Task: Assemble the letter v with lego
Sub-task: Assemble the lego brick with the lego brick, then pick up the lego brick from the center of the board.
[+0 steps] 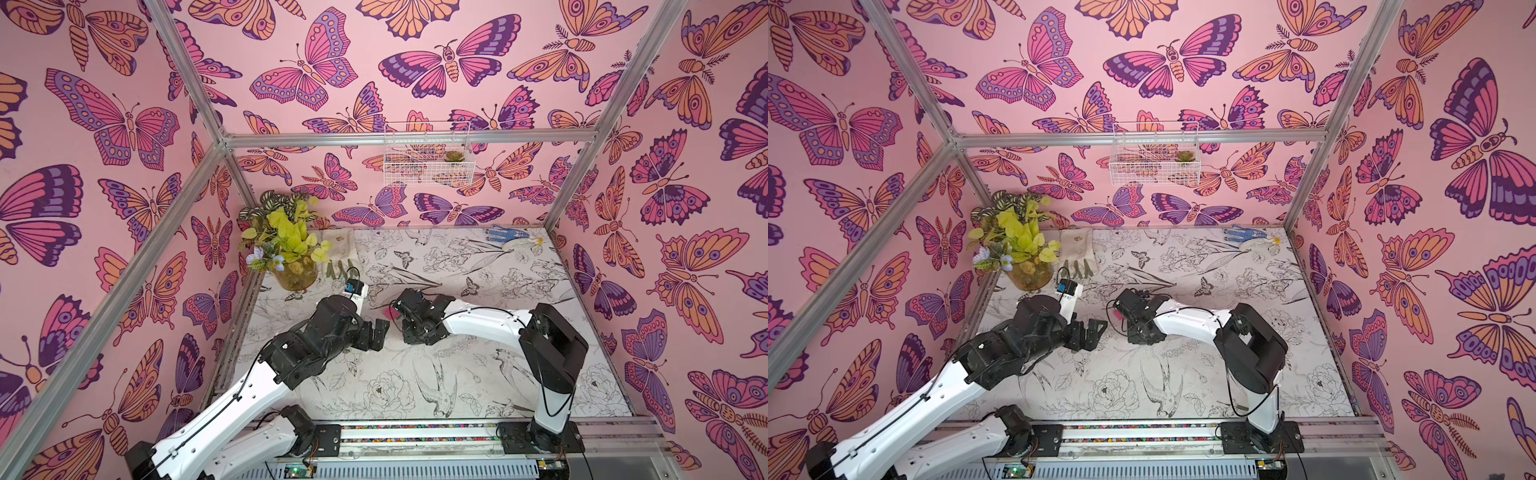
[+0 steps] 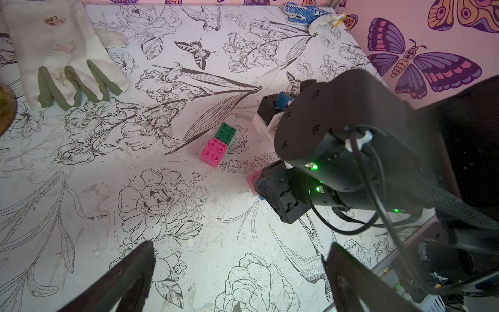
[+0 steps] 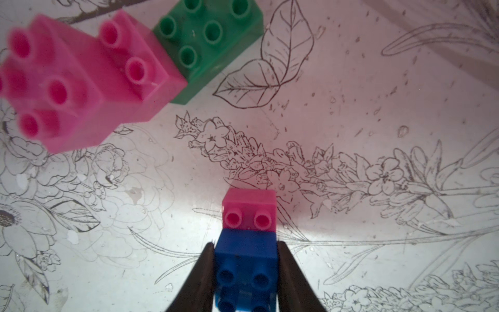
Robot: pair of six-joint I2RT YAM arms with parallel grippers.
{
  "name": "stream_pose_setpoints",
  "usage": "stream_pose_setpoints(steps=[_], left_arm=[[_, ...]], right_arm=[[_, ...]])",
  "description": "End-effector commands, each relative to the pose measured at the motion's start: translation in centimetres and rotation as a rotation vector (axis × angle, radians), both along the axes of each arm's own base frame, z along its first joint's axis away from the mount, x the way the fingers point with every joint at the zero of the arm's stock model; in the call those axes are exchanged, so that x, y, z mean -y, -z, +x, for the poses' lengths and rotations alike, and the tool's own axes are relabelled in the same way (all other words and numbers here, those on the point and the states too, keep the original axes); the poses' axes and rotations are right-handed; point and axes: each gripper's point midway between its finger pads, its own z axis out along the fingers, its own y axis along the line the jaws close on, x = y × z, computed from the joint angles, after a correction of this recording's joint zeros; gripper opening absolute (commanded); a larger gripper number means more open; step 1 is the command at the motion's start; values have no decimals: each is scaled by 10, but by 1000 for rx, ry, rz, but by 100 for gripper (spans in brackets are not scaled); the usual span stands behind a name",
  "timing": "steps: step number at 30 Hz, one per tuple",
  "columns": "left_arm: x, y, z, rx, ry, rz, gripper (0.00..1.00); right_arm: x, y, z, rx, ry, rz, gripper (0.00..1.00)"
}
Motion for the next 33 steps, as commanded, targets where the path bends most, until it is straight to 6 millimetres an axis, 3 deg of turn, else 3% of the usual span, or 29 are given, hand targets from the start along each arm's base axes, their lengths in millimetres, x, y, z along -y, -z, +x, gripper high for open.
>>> stream_pose_setpoints(steps=[1, 2, 7, 10, 20, 27, 33], left_arm=[[-2, -1, -1, -4, -5, -2, 100], [-2, -1, -1, -4, -5, -2, 100], [-4, -2, -1, 4, -11, -2, 100], [-5, -3, 0, 6, -14, 1, 100], [-7, -3, -1, 6, -24, 2, 100], [-6, 3, 1, -9, -28, 19, 100], [-7, 2, 3, -14, -45, 20, 100]], right_arm=[[80, 72, -66, -273, -18, -335, 21], [79, 68, -65, -256, -15, -325, 23], [73, 46, -53, -156, 10, -246, 62], [68, 40, -49, -144, -1, -232, 72], [70, 35, -40, -109, -19, -271, 71], [101, 23, -24, 20, -168, -447, 68], [90, 27, -26, 8, -308, -392, 67]])
